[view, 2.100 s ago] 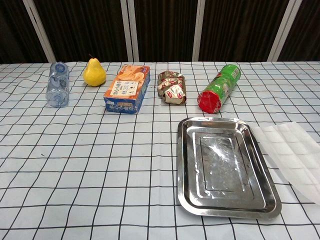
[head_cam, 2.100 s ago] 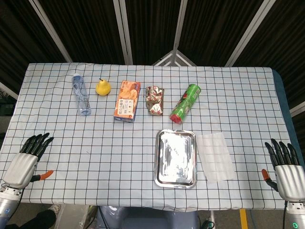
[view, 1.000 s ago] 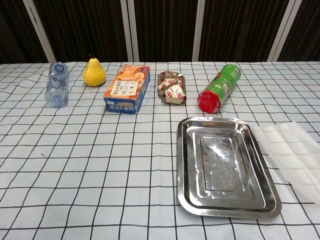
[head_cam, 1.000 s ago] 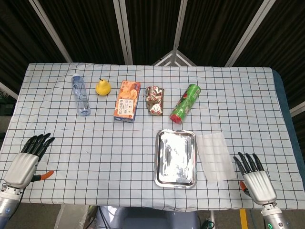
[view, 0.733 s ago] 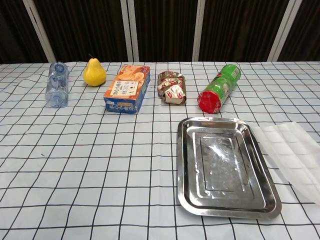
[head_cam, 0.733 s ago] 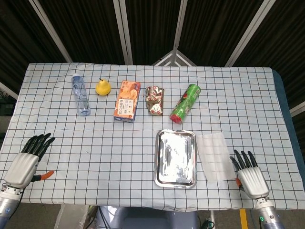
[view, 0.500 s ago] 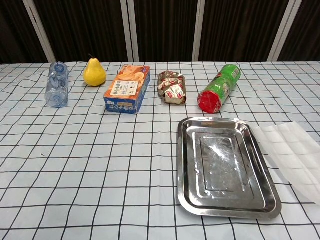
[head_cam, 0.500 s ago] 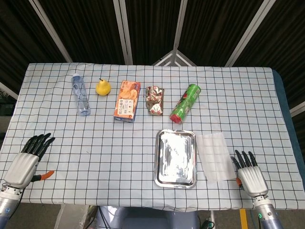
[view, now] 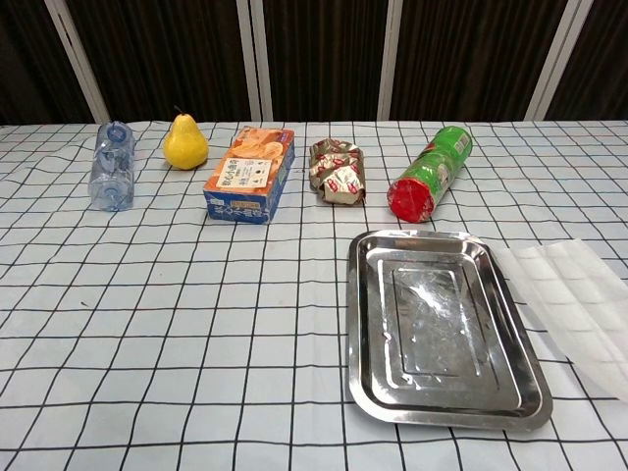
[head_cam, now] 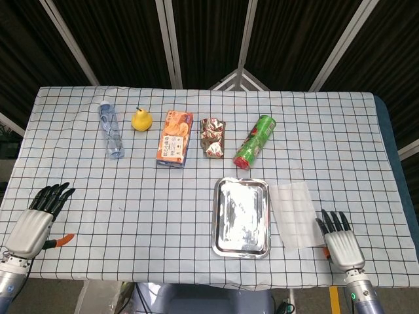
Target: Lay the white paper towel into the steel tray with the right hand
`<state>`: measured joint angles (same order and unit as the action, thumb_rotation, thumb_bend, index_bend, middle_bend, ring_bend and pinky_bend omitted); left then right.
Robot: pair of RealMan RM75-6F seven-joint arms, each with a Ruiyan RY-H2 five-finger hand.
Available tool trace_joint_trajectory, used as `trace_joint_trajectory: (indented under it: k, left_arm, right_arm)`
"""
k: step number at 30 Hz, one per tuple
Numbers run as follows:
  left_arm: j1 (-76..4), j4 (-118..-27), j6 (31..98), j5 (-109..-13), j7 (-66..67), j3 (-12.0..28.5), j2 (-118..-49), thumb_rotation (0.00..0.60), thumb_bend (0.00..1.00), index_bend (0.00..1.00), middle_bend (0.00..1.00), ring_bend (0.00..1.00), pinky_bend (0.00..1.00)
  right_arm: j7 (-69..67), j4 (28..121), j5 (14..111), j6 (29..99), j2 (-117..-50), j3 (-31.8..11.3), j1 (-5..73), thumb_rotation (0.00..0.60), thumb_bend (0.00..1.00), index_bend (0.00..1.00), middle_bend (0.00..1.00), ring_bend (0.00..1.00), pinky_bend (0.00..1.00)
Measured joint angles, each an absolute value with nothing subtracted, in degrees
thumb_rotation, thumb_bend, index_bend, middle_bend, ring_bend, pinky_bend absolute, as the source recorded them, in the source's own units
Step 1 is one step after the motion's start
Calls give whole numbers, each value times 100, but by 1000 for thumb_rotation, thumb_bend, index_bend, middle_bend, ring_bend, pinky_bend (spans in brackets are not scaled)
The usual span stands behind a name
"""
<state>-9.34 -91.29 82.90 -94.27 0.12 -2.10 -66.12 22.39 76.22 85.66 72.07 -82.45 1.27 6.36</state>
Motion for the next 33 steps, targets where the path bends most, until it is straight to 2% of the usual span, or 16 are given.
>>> trace_joint_trajectory:
  k: [3,6,14,19,25,33]
  left_arm:
    - [-936,-9128,8290,-9429,19,-209,-6615,600,5,0,0,0,0]
    - [-936,-9130,8287,-9424,10,-209,-6614,600,5,0,0,0,0]
    - [-939,-9129,8280,-9425,9,-212,-6613,600,5,0,0,0,0]
    - [-939,-9130,8281,-9424,14,-212,-6612,600,5,0,0,0,0]
    - [-939,-9135,8280,-9419,14,-210,-6612,600,4,0,0,0,0]
    - [-939,-9144,8278,-9417,9,-212,-6607,600,5,0,0,0,0]
  right_arm:
    - [2226,7587,8555,7190,-8295,124,659,600,383,239,6,0,0]
    - [2148,7539,8542,7182,-8348,102,683,600,383,347,41,0,0]
    - [1935,7290,8526,7196,-8515,45,749,600,388,452,91,0,0]
    - [1787,7193,8606,7273,-8568,51,769,600,425,538,135,0,0]
    - [1530,7096,8834,7473,-8611,107,784,600,461,609,172,0,0]
    - [1340,7013,9015,7659,-8643,162,795,600,504,638,187,0,0]
